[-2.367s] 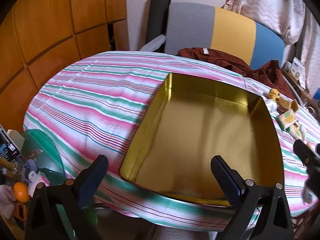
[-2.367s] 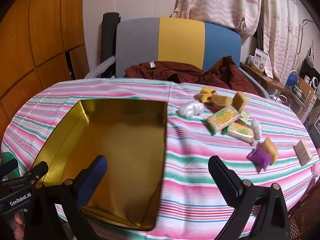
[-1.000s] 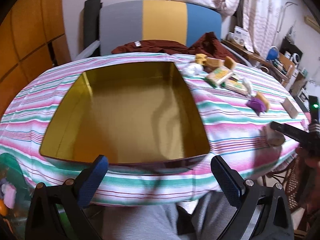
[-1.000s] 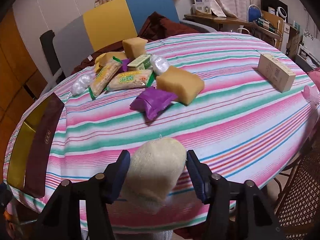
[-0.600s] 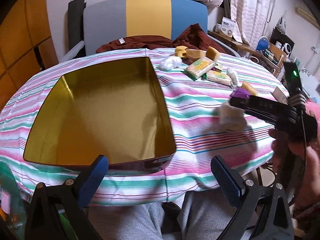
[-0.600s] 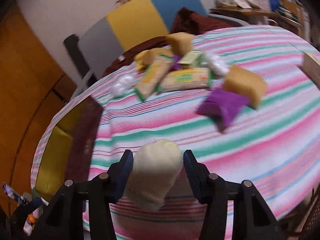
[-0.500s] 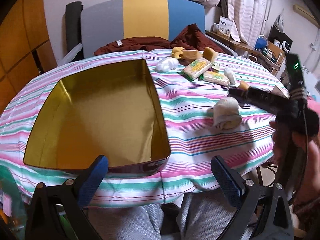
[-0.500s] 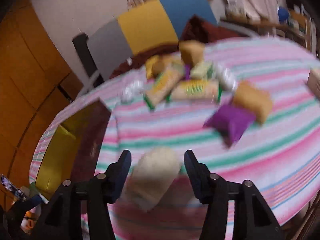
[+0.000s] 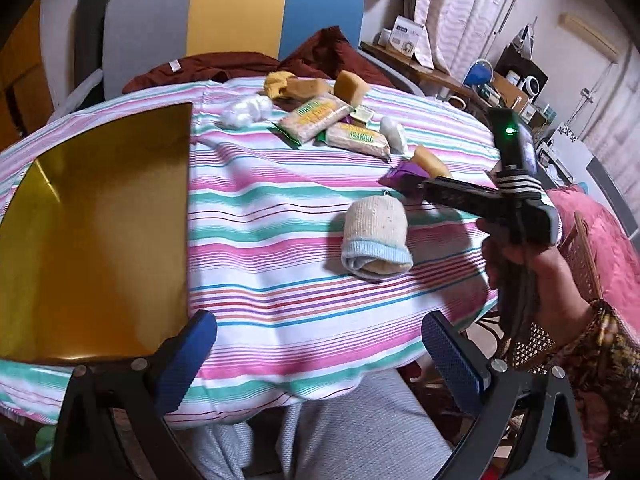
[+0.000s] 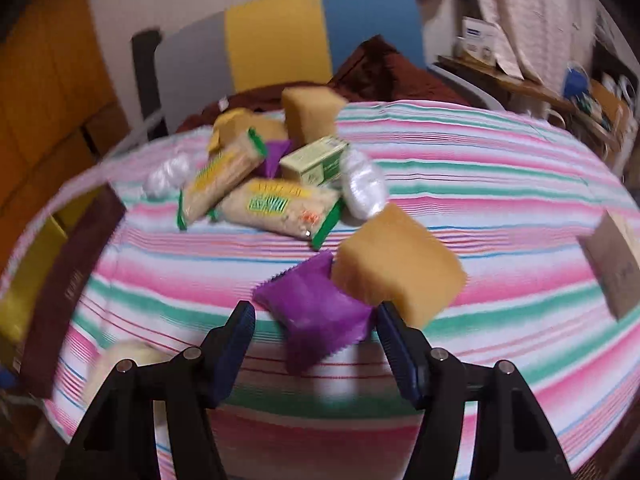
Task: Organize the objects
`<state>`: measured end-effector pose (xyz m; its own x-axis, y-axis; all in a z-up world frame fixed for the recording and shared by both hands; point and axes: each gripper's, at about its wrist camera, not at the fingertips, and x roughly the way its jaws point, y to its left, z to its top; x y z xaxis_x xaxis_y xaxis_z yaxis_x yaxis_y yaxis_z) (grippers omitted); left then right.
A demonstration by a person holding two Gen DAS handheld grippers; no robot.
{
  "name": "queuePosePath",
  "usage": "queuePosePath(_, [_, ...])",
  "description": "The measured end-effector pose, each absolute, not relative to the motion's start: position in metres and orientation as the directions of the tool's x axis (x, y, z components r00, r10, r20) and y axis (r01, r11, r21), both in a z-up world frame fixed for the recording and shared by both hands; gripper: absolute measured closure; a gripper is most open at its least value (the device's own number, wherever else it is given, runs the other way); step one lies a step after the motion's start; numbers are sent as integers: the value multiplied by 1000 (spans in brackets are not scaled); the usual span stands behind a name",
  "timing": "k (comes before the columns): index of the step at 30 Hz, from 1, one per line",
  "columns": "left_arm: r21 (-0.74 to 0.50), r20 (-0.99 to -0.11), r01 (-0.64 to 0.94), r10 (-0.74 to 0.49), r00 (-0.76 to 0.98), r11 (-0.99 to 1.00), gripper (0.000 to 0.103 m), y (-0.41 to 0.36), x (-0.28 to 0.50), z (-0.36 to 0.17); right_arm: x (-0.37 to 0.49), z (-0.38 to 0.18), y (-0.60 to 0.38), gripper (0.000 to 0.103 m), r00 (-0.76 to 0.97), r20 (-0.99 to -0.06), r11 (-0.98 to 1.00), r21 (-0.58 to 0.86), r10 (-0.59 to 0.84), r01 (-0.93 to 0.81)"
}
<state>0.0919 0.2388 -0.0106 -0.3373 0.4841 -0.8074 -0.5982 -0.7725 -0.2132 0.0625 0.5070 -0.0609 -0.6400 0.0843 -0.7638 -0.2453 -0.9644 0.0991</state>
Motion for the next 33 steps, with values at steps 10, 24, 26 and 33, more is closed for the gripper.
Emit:
queuePosePath(10, [-14,-830,-676,385,-403,-737,0,290,98,-16,68,-81,497,64,-703,-697,-967,53,142,-249])
queuePosePath(24, [20,-847,-728,375,-376,-686,37,354,70,-59,76,-84,511,69,-756,-646,-949,160,109,-273])
queuePosePath(26, [11,-852,-749,386,-354,-662,52,360,72,-66,77,-85,510,69,-757,-645,-949,159,110,-274])
queuePosePath(33, [-46,-837,-718,419,-351,-695,55,343,71,-59,77,-85,509,70,-758,-640,-950,143,125,-277])
